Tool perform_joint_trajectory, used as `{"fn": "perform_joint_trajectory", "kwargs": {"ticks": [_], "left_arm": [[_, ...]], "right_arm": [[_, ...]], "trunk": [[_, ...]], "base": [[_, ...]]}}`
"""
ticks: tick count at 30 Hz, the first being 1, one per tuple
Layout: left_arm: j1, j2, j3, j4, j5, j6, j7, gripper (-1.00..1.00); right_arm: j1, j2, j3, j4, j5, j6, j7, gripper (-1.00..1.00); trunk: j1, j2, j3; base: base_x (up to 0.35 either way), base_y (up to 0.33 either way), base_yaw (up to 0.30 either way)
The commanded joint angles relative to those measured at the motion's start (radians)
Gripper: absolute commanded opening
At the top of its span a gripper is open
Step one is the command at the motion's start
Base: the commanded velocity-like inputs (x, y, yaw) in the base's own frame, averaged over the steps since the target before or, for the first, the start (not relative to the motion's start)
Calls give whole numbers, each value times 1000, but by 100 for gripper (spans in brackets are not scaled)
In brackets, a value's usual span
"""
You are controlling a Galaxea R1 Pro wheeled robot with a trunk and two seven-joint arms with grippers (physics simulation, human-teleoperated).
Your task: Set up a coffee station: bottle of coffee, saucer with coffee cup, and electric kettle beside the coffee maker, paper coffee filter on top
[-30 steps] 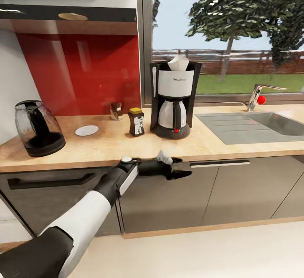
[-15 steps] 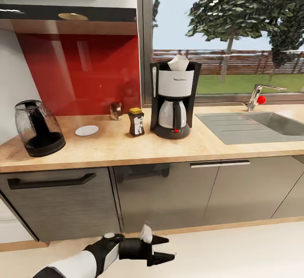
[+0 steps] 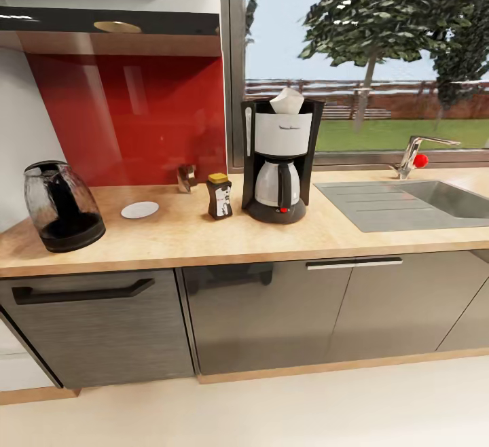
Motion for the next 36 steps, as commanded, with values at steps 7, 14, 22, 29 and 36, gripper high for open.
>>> {"fn": "perform_joint_trajectory", "kwargs": {"ticks": [7, 14, 22, 29, 36], "left_arm": [[64, 40, 158, 0, 11, -7, -1, 100], [75, 43, 188, -1, 12, -6, 19, 100], [75, 43, 189, -1, 12, -4, 20, 100], [75, 43, 190, -1, 12, -3, 21, 100], [75, 42, 190, -1, 12, -2, 26, 100]], "right_arm": [[3, -2, 2, 10, -7, -3, 3, 100], [5, -1, 2, 11, -8, -3, 3, 100], [5, 15, 0, 13, -11, -3, 4, 100], [5, 18, -1, 13, -10, -3, 4, 100], [5, 19, 0, 13, -10, -3, 4, 100]], "trunk": [[0, 0, -1], [0, 0, -1], [0, 0, -1], [0, 0, -1], [0, 0, -1]], "base": [[0, 0, 0], [0, 0, 0], [0, 0, 0], [0, 0, 0], [0, 0, 0]]}}
